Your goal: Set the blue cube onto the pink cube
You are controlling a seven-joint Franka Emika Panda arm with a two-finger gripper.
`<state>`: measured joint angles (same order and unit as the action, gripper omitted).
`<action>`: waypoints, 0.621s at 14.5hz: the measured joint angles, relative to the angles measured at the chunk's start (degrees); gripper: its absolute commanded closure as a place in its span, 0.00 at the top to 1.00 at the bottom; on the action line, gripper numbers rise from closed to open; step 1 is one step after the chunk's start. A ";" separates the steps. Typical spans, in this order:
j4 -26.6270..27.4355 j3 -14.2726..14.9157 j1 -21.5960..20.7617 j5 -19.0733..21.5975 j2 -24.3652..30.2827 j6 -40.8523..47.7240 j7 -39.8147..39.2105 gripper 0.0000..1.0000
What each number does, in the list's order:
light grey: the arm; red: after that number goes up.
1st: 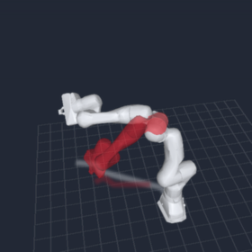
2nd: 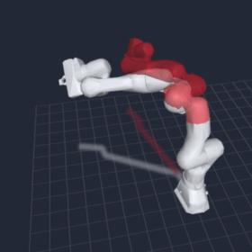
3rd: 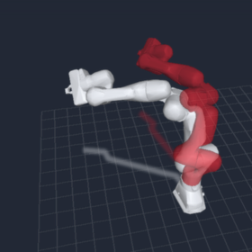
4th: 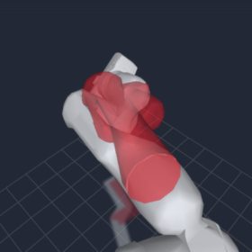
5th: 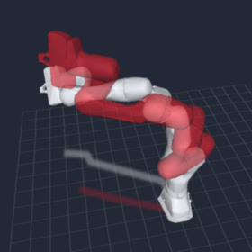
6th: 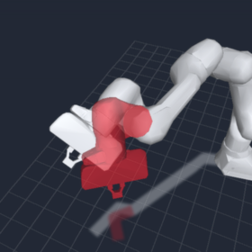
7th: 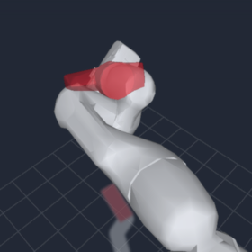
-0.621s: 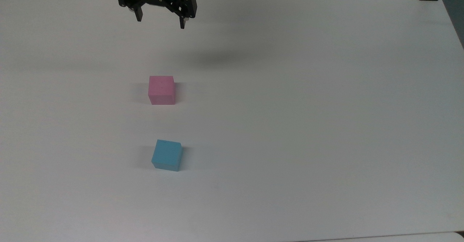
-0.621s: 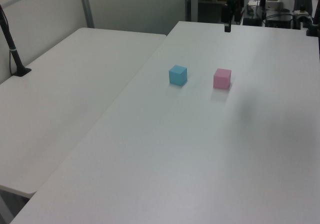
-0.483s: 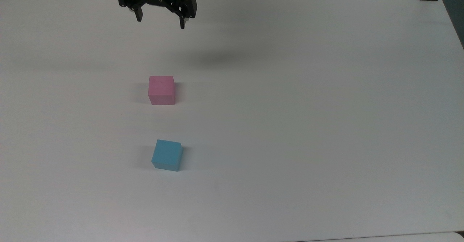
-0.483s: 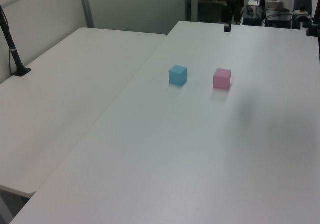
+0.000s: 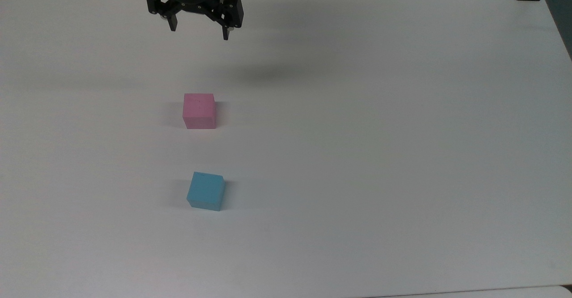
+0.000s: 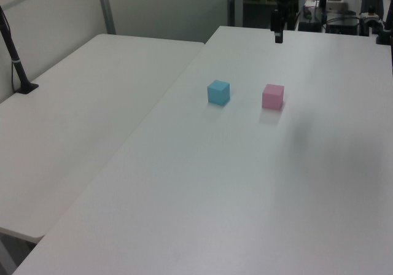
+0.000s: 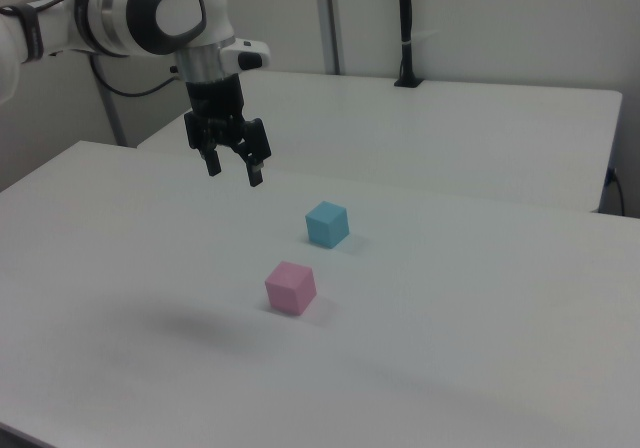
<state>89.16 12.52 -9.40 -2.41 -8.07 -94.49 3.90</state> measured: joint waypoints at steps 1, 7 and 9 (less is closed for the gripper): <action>0.00 0.00 0.00 0.00 -0.04 0.00 0.00 1.00; 0.00 0.00 0.00 0.02 -0.25 0.00 0.00 1.00; -0.04 0.00 0.02 0.21 -0.70 -0.83 0.00 1.00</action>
<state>89.12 12.52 -9.38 -2.20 -8.77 -95.32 3.89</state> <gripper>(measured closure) 0.000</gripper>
